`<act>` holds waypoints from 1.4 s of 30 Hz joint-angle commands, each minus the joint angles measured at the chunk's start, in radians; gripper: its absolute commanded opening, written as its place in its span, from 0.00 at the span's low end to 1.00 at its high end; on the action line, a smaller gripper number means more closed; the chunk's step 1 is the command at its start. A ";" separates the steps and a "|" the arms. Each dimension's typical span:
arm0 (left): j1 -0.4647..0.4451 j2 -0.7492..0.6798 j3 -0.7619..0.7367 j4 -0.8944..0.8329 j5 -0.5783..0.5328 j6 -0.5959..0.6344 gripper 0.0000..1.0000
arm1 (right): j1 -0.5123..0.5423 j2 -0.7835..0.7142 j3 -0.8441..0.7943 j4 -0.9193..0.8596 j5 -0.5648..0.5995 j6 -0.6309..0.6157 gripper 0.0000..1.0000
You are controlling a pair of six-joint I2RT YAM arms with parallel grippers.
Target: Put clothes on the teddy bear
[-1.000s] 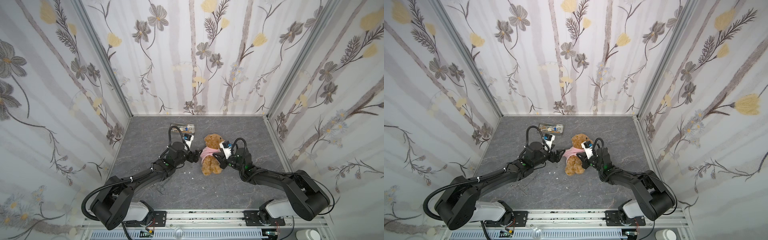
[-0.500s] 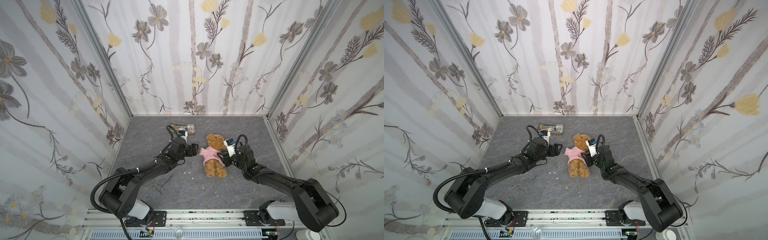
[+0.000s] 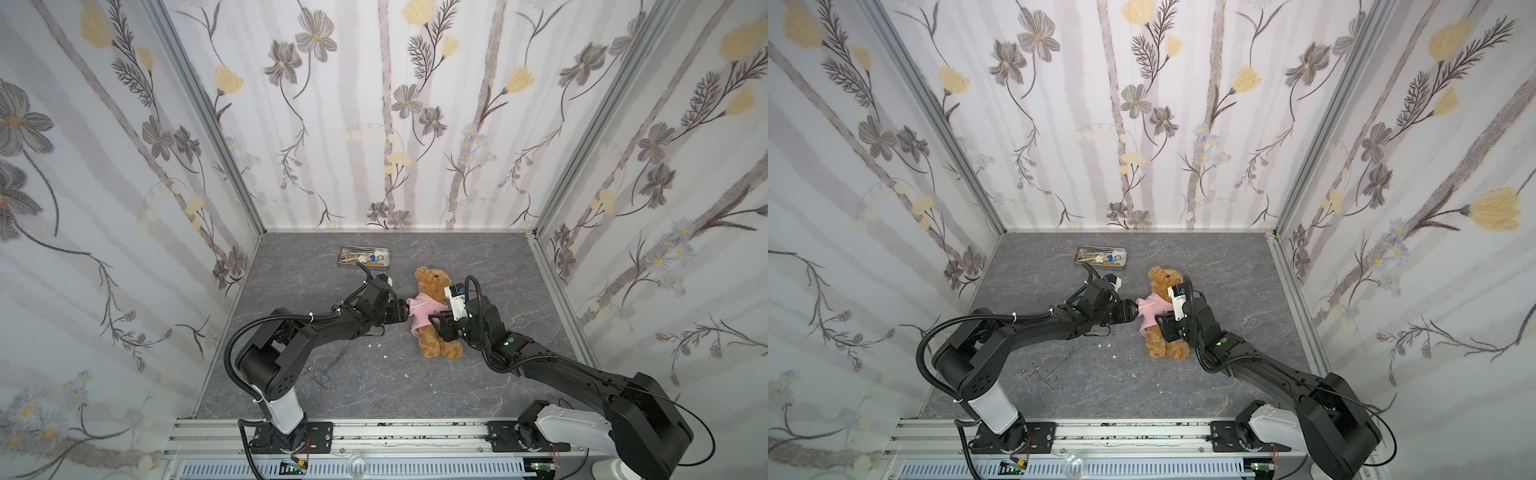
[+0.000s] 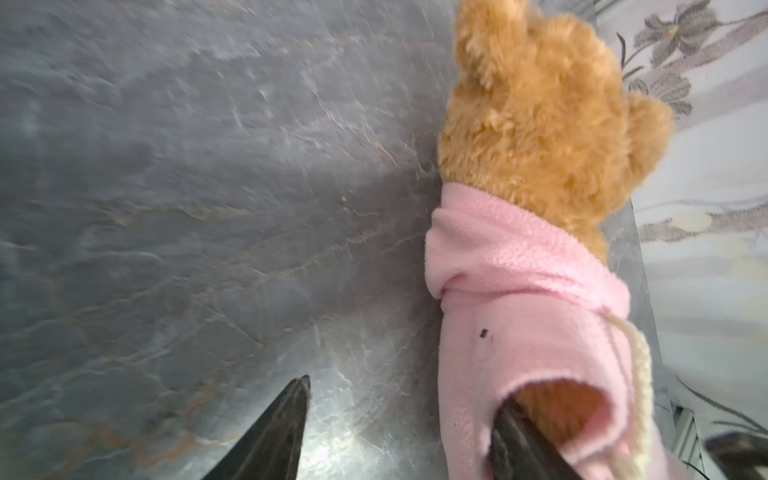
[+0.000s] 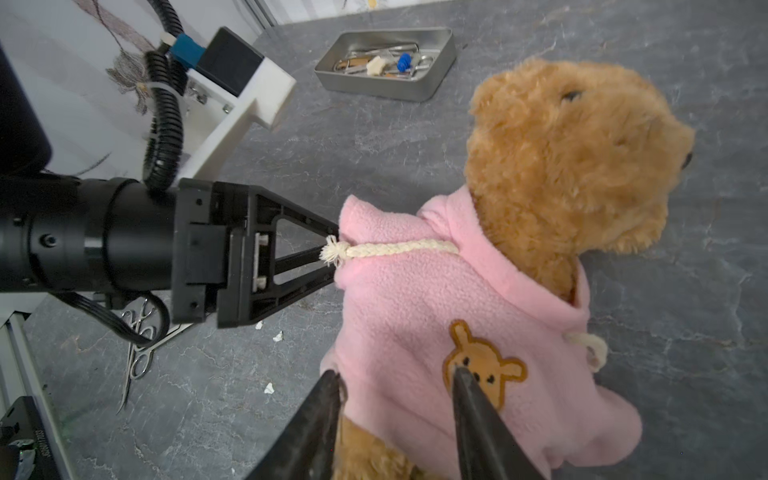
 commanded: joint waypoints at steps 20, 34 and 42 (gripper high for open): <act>-0.254 -0.361 -0.127 0.005 -0.292 0.586 0.74 | -0.182 -0.118 0.048 -0.130 0.083 -0.079 0.63; -0.238 -0.176 -0.129 0.172 -0.119 1.789 0.95 | -0.388 -0.148 0.024 -0.093 -0.073 -0.086 0.63; -0.236 0.069 0.018 0.238 -0.064 1.821 0.88 | -0.438 -0.195 -0.015 -0.086 -0.124 -0.072 0.63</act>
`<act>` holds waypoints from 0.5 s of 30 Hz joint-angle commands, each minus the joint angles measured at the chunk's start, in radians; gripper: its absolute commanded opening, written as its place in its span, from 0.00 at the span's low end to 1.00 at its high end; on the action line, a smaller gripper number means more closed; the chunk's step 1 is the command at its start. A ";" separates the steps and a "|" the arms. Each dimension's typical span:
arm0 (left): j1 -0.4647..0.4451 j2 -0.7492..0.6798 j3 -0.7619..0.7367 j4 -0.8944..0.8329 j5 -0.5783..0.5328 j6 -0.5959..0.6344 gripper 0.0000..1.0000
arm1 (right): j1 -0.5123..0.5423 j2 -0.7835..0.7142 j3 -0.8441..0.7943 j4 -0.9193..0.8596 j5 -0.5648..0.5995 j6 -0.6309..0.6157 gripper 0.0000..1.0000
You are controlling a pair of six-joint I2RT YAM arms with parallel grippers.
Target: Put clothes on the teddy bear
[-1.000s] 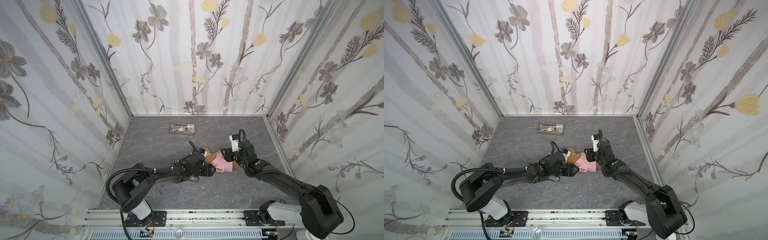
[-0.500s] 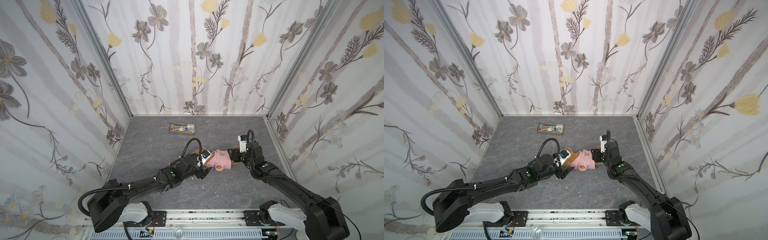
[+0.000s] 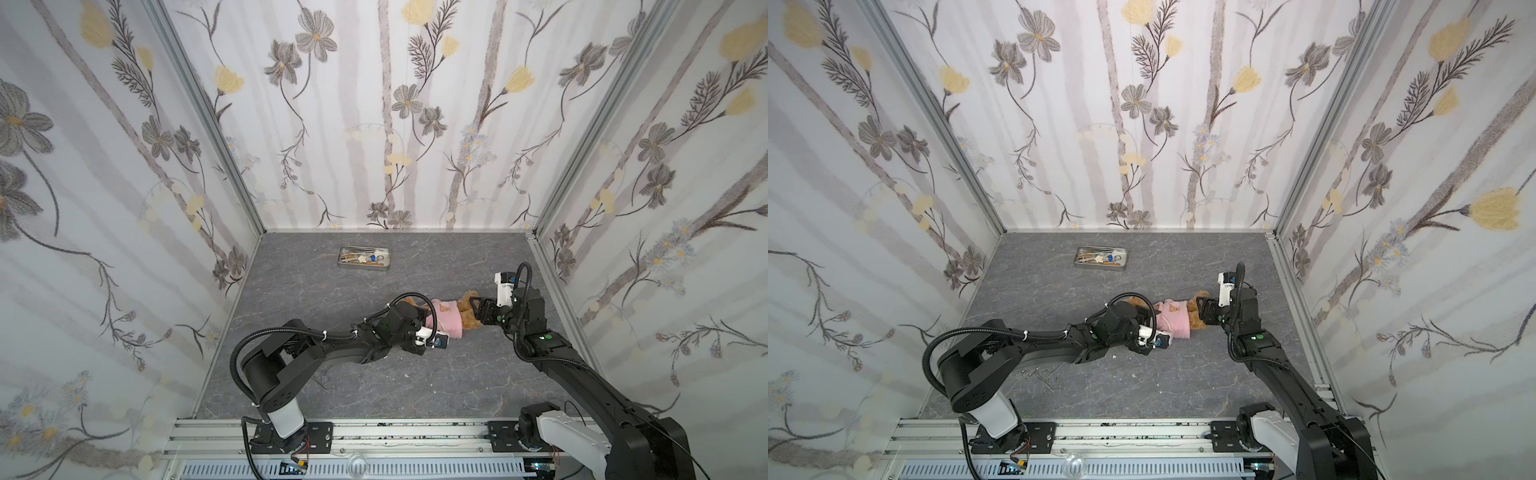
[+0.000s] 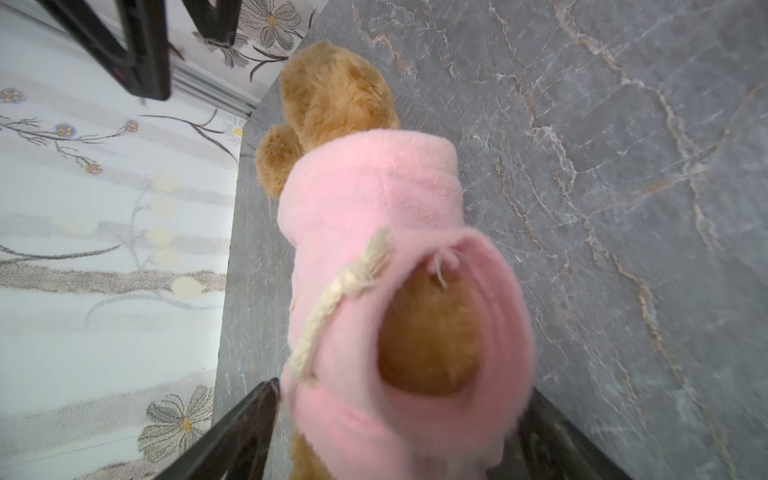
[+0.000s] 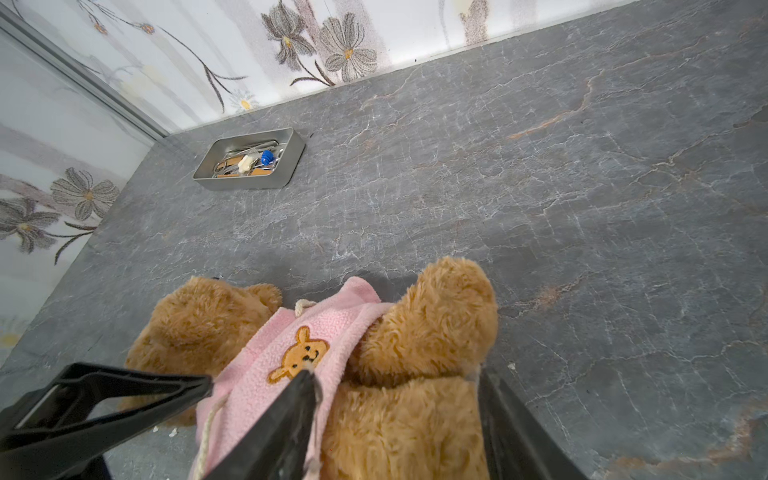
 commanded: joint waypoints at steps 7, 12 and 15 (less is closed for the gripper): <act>0.055 0.156 0.131 0.084 0.210 -0.113 0.60 | -0.018 -0.004 -0.003 0.106 -0.056 -0.058 0.63; 0.129 0.140 0.117 0.086 0.363 -0.213 0.34 | -0.016 -0.001 -0.010 0.247 -0.153 -0.176 0.63; 0.190 0.112 0.098 0.087 0.449 -0.276 0.25 | -0.007 0.007 -0.005 0.327 -0.243 -0.245 0.64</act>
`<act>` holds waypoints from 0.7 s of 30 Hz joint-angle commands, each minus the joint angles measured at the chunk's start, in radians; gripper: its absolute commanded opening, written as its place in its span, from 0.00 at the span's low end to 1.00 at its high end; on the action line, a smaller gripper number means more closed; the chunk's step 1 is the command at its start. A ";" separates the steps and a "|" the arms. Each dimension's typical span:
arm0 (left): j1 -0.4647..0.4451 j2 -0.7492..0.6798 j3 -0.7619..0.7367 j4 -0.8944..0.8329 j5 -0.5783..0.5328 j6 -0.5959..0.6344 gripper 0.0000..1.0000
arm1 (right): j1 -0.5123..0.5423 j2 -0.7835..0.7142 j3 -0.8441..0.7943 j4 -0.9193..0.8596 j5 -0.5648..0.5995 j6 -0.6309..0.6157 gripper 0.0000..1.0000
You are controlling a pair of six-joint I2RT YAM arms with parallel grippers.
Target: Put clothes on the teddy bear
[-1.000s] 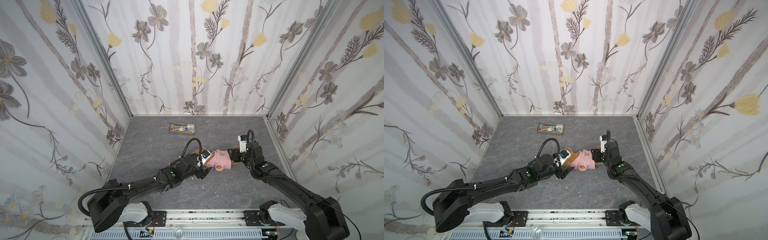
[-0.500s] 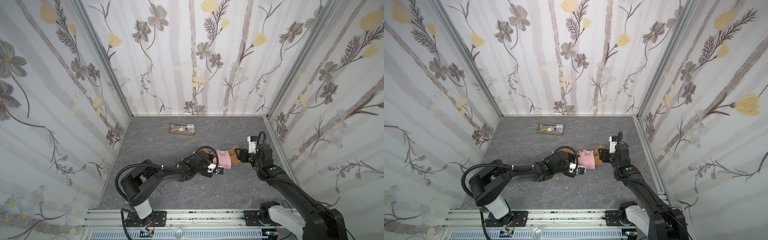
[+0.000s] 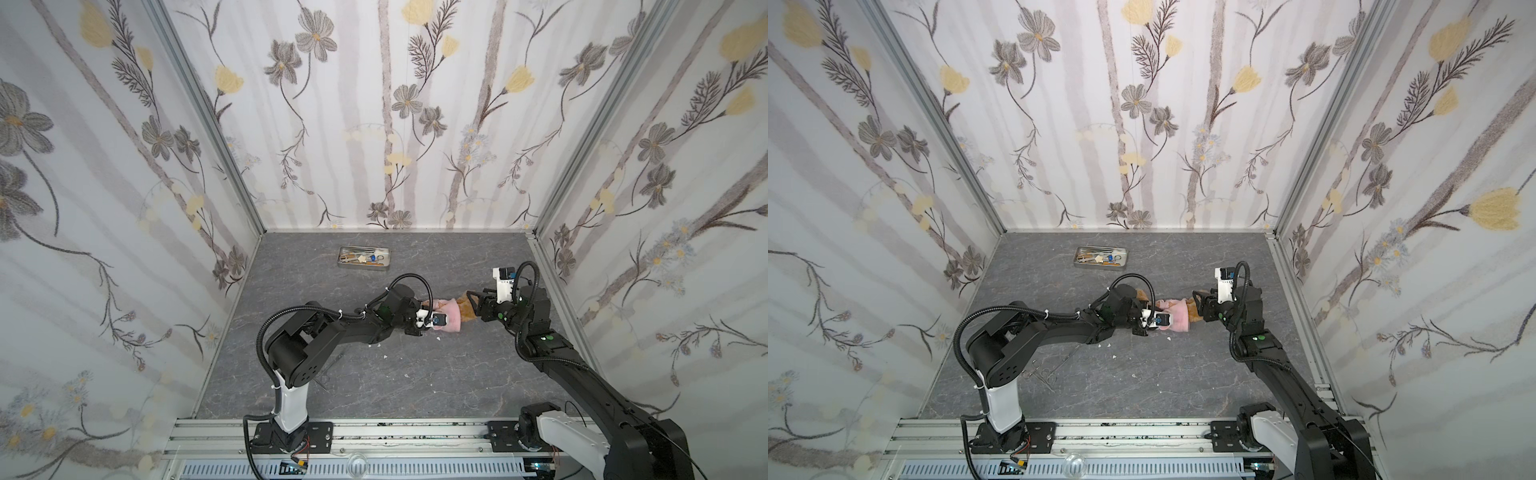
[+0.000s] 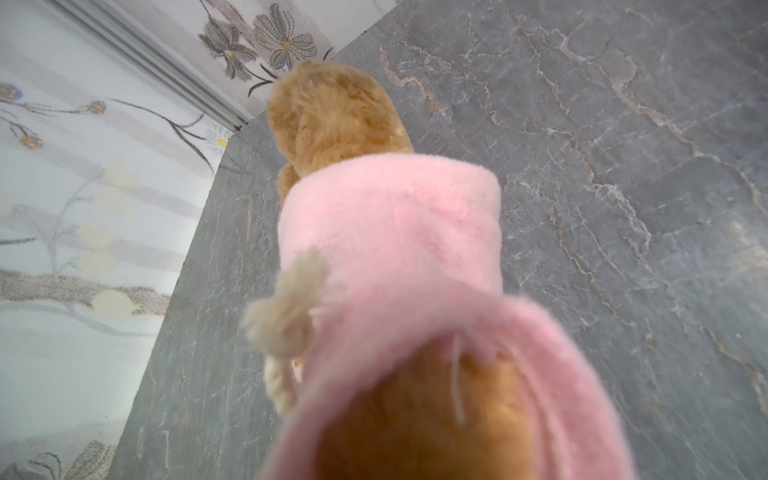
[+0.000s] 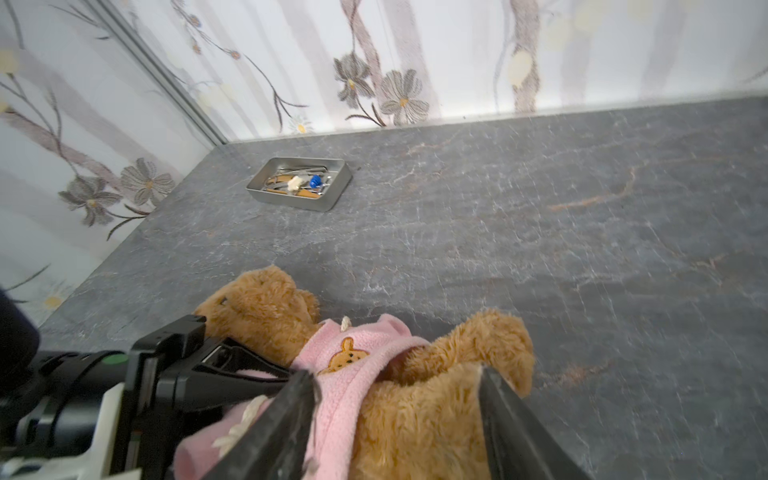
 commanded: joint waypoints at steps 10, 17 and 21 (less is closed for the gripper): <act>0.210 -0.125 -0.074 0.031 0.354 -0.170 0.16 | 0.191 0.087 0.043 0.130 -0.119 -0.654 0.82; 0.253 -0.215 -0.144 0.030 0.374 -0.153 0.17 | 0.234 0.185 0.125 0.048 -0.182 -0.953 0.93; 0.254 -0.243 -0.164 0.030 0.360 -0.138 0.17 | 0.284 0.236 0.204 -0.050 -0.147 -1.050 0.93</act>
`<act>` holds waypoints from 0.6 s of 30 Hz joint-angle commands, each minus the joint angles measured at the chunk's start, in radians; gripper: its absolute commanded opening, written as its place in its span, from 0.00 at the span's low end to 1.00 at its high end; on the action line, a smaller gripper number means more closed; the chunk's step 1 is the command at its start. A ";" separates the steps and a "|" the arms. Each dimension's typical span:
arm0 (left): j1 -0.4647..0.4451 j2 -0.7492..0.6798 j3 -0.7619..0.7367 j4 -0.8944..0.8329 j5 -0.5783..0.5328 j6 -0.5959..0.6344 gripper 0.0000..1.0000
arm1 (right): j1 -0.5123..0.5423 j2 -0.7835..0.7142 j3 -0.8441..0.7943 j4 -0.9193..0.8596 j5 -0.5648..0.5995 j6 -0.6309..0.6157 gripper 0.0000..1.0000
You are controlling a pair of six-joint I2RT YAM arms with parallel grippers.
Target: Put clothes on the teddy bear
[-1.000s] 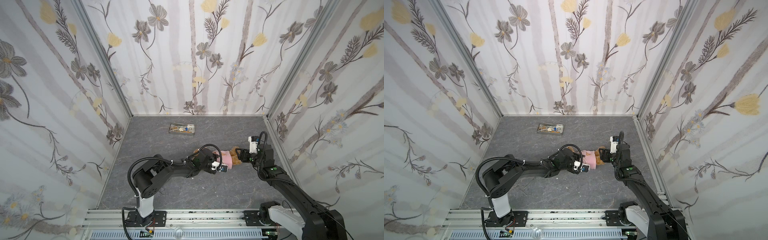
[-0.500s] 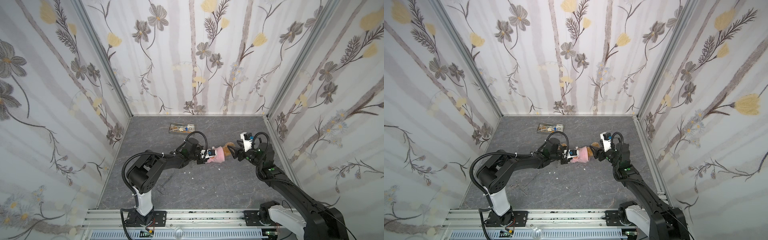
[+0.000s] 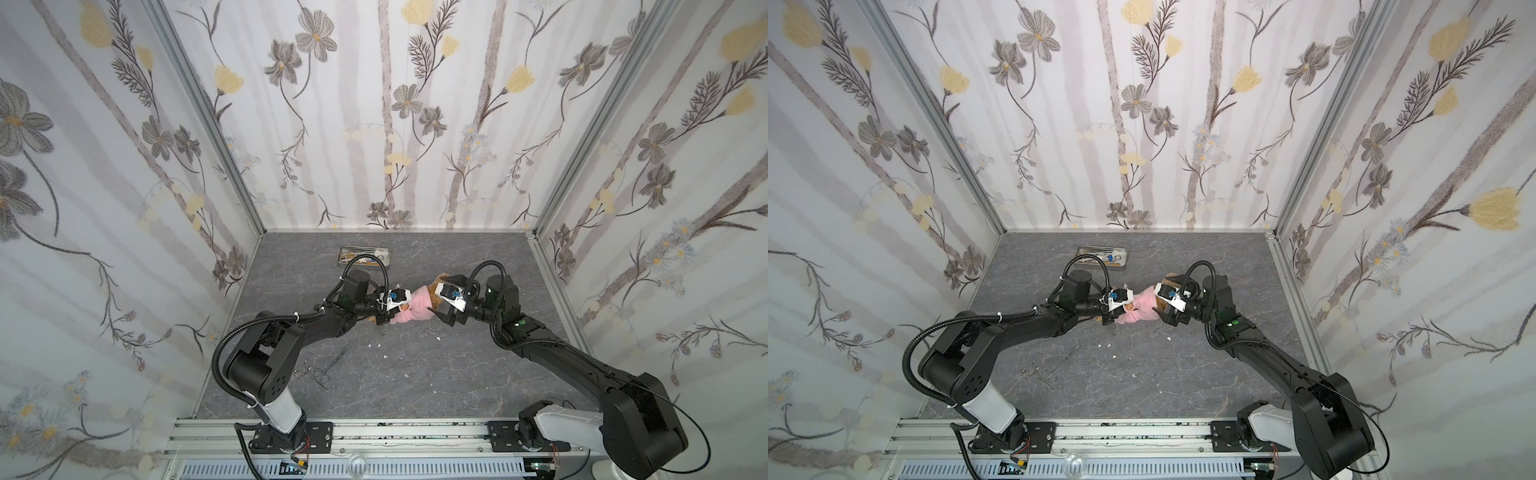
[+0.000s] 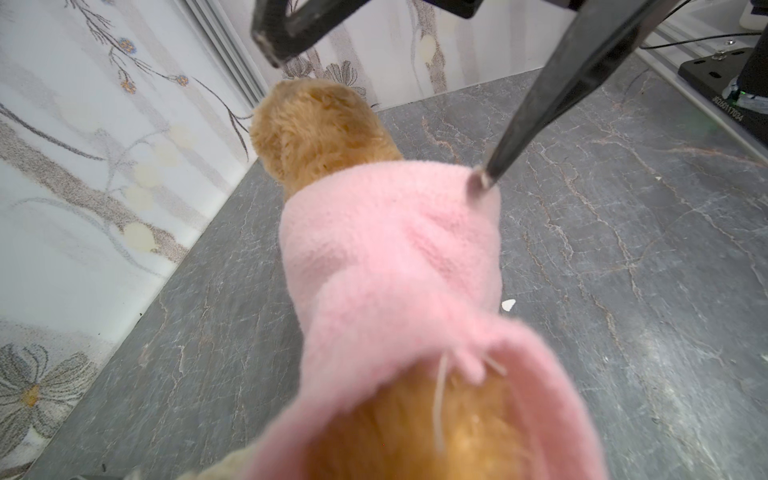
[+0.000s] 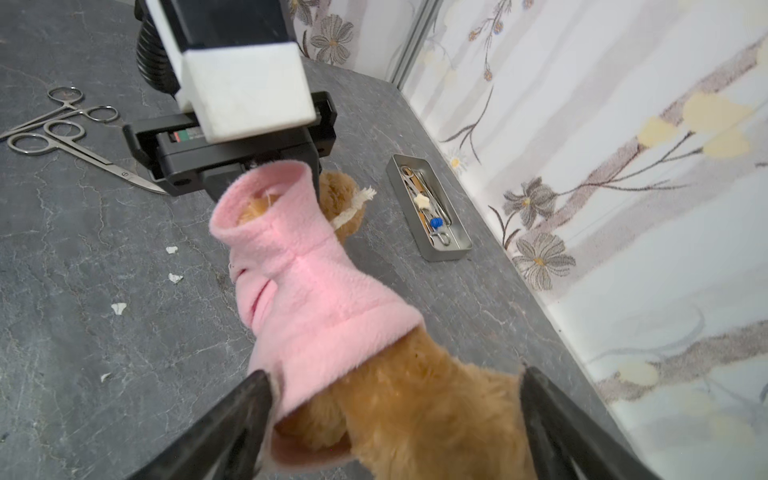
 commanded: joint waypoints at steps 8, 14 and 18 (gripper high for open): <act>0.001 -0.069 -0.024 0.029 0.061 0.060 0.19 | 0.034 0.105 0.072 -0.103 -0.066 -0.163 0.90; -0.021 -0.131 -0.048 0.020 0.065 0.112 0.20 | 0.034 0.153 0.092 -0.057 -0.093 -0.152 0.85; -0.031 -0.152 -0.050 0.012 0.060 0.129 0.20 | 0.035 0.173 0.098 -0.036 -0.137 -0.137 0.80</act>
